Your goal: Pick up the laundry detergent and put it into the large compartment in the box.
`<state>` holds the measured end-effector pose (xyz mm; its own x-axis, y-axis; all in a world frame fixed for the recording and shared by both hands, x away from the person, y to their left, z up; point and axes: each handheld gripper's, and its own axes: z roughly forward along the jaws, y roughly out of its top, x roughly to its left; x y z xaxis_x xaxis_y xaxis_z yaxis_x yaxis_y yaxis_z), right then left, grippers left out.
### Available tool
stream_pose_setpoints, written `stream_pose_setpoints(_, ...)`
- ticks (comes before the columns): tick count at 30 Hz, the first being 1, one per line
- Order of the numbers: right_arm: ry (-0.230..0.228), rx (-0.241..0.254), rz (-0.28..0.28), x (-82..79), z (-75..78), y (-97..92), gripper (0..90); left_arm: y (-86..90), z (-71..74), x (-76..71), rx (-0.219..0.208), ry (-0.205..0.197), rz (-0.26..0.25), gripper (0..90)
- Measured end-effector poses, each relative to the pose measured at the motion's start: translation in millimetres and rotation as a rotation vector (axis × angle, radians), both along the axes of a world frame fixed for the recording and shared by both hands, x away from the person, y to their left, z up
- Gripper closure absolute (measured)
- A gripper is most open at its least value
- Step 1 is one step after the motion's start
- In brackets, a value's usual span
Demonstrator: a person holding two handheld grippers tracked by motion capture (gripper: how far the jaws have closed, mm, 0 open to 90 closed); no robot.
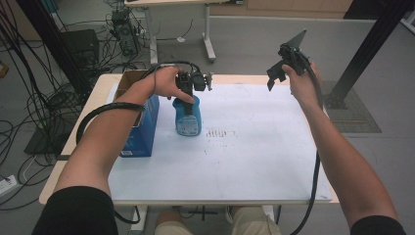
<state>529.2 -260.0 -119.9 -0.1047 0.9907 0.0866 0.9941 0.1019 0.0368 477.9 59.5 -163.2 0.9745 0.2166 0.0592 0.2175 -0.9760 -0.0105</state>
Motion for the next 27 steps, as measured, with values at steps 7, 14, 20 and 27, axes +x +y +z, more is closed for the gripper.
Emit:
stream_pose_setpoints(7,0.0,0.0,0.0,0.0,-0.1,-0.4,7.2,-0.8,0.1,1.1,0.003,0.005,-0.001,32.8)
stream_pose_setpoints(14,0.0,-0.001,0.001,-0.1,-0.1,0.2,7.2,-1.4,0.2,0.8,0.005,0.004,0.001,33.0)
stream_pose_setpoints(20,0.002,-0.002,0.002,0.3,-0.5,0.5,7.2,-1.2,0.0,0.9,0.003,0.003,0.006,33.1)
stream_pose_setpoints(27,0.002,-0.002,0.003,0.3,-0.4,0.5,7.2,-0.8,0.2,1.1,0.002,0.004,0.01,33.2)
